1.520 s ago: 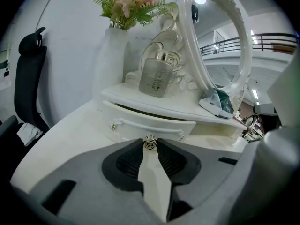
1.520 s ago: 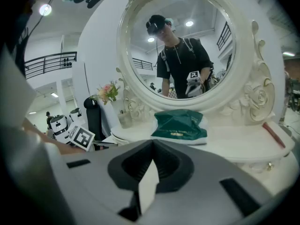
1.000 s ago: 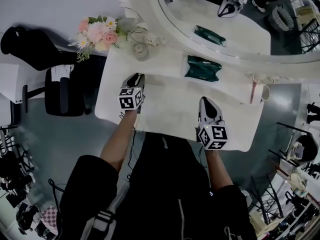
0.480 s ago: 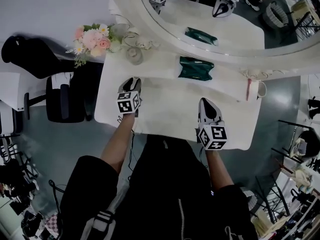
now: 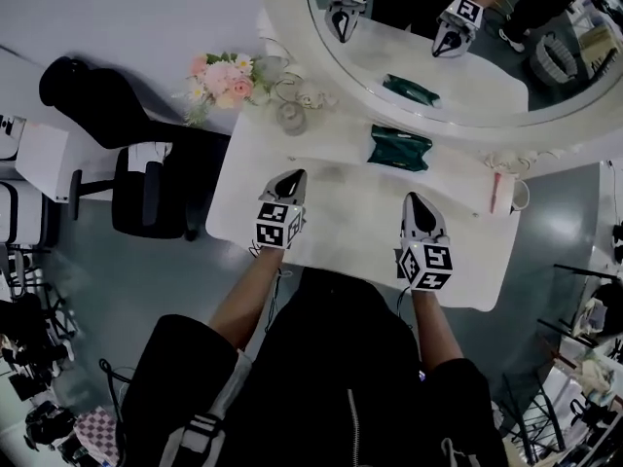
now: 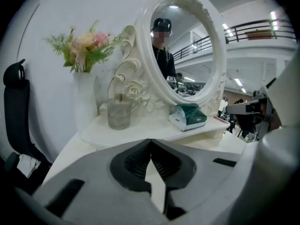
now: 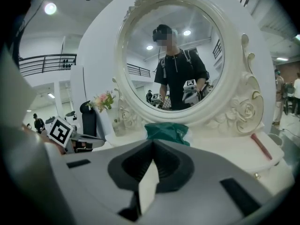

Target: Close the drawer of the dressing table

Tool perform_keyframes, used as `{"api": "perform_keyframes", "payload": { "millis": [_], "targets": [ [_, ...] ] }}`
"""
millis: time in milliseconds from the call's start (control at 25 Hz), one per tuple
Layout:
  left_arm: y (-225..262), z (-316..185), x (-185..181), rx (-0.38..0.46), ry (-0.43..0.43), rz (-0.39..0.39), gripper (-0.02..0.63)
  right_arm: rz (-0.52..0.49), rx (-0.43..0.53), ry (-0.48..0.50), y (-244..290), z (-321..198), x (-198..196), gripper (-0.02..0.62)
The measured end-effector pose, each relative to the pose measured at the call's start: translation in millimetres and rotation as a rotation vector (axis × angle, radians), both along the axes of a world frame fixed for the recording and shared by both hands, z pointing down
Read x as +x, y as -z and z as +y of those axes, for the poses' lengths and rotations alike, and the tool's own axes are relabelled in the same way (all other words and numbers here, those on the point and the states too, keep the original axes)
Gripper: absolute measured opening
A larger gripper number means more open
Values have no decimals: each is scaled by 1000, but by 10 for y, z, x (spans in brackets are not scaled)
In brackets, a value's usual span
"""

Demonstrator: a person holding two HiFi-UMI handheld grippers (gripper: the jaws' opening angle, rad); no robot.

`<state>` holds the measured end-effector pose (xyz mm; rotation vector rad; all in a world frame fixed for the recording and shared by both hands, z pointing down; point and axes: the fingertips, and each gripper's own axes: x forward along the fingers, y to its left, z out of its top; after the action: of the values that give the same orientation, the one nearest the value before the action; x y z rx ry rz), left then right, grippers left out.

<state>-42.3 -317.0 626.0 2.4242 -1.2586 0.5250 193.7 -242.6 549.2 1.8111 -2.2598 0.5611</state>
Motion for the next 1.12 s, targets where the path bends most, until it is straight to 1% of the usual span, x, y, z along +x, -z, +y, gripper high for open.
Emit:
{"api": "perform_keyframes", "payload": {
  "millis": [240, 560, 720, 1120],
  "targets": [
    [663, -6, 245, 146, -60, 5, 5, 42, 91, -26, 362, -100, 116, 0],
    [1335, -5, 570, 272, -120, 91, 5, 80, 203, -73, 791, -82, 318, 0],
    [1489, -3, 706, 306, -152, 99, 5, 96, 215, -85, 871, -58, 394, -2],
    [1539, -32, 812, 314, -172, 110, 5, 98, 223, -96, 900, -24, 471, -2]
  ]
}}
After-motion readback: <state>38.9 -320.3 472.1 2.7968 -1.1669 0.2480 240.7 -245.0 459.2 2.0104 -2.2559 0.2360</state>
